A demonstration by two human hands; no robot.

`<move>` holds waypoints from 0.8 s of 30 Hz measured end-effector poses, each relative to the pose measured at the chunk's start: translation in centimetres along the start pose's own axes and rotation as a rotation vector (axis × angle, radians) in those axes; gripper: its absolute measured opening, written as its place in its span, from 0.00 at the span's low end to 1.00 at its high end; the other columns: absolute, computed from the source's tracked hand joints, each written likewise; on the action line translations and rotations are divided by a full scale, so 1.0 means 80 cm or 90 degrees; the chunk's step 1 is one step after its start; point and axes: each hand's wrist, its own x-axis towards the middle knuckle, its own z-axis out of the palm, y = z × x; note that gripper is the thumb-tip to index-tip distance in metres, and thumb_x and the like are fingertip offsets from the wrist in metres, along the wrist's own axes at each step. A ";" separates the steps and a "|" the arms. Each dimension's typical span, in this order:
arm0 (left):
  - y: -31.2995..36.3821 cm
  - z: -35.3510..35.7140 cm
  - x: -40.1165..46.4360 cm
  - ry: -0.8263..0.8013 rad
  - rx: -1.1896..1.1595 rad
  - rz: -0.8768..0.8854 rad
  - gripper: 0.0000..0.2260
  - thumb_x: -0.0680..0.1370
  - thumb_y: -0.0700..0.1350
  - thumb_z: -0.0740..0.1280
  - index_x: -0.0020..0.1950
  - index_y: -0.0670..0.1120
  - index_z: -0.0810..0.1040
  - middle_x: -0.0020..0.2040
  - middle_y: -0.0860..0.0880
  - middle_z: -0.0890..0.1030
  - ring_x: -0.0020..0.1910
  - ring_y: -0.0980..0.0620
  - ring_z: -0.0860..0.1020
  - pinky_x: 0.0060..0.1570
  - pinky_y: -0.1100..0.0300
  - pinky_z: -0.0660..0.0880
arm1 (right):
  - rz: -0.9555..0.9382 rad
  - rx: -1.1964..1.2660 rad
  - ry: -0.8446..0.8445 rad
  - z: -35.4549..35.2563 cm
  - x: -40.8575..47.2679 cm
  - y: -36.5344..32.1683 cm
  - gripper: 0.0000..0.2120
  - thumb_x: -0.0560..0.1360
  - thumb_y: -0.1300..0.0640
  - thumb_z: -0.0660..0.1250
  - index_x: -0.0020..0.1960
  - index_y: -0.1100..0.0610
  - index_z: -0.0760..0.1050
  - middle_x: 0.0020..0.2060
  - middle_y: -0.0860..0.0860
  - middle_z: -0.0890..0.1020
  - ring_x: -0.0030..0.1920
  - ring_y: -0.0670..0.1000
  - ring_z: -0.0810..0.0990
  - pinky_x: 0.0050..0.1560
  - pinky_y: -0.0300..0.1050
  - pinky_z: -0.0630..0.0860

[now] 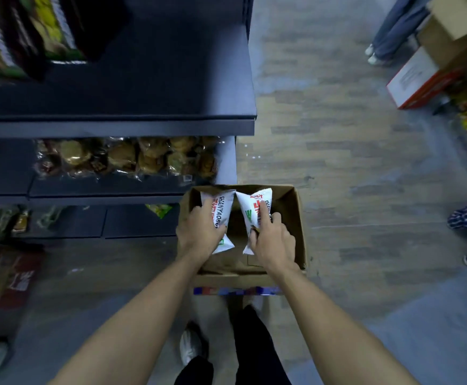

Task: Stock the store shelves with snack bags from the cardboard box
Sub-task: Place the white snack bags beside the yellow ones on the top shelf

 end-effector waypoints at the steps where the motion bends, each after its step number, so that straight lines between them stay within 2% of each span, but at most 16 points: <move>1: -0.001 -0.025 -0.008 0.027 0.015 0.016 0.25 0.74 0.58 0.67 0.67 0.54 0.65 0.57 0.48 0.77 0.55 0.44 0.78 0.41 0.52 0.73 | -0.008 0.006 0.024 -0.020 -0.014 -0.012 0.35 0.78 0.48 0.63 0.79 0.49 0.50 0.58 0.55 0.71 0.55 0.58 0.77 0.41 0.48 0.67; 3: -0.004 -0.075 -0.027 0.075 0.064 0.041 0.28 0.75 0.60 0.65 0.72 0.54 0.61 0.56 0.48 0.79 0.53 0.43 0.79 0.41 0.52 0.75 | -0.026 0.028 0.073 -0.057 -0.041 -0.037 0.35 0.77 0.49 0.63 0.79 0.49 0.50 0.57 0.55 0.71 0.54 0.58 0.77 0.42 0.49 0.71; 5: -0.008 -0.122 -0.045 0.120 0.048 0.056 0.31 0.75 0.61 0.63 0.75 0.55 0.58 0.54 0.48 0.80 0.50 0.41 0.80 0.43 0.50 0.76 | -0.044 0.055 0.122 -0.090 -0.065 -0.064 0.36 0.77 0.49 0.64 0.79 0.49 0.49 0.58 0.55 0.71 0.55 0.58 0.77 0.44 0.51 0.74; 9: -0.006 -0.224 -0.071 0.233 0.021 0.098 0.31 0.75 0.59 0.63 0.75 0.55 0.55 0.52 0.48 0.80 0.47 0.41 0.81 0.42 0.49 0.76 | -0.089 0.081 0.226 -0.157 -0.100 -0.123 0.35 0.78 0.47 0.63 0.79 0.48 0.48 0.61 0.55 0.72 0.57 0.58 0.77 0.49 0.52 0.75; 13: 0.016 -0.341 -0.094 0.353 0.018 0.137 0.28 0.75 0.58 0.64 0.73 0.56 0.61 0.50 0.49 0.77 0.47 0.41 0.80 0.43 0.50 0.75 | -0.175 0.162 0.367 -0.241 -0.121 -0.178 0.34 0.78 0.46 0.62 0.79 0.47 0.51 0.60 0.54 0.73 0.53 0.60 0.78 0.47 0.54 0.76; 19: 0.064 -0.497 -0.112 0.539 0.042 0.248 0.31 0.73 0.56 0.68 0.74 0.55 0.60 0.47 0.49 0.77 0.39 0.43 0.80 0.32 0.54 0.71 | -0.271 0.270 0.546 -0.375 -0.140 -0.249 0.29 0.78 0.46 0.63 0.75 0.50 0.56 0.56 0.54 0.75 0.48 0.63 0.79 0.40 0.54 0.75; 24: 0.099 -0.570 -0.096 0.601 0.052 0.273 0.28 0.74 0.57 0.68 0.71 0.53 0.63 0.49 0.49 0.79 0.42 0.44 0.81 0.36 0.53 0.76 | -0.298 0.263 0.620 -0.461 -0.136 -0.269 0.28 0.78 0.48 0.63 0.75 0.53 0.58 0.58 0.55 0.76 0.50 0.62 0.80 0.44 0.55 0.76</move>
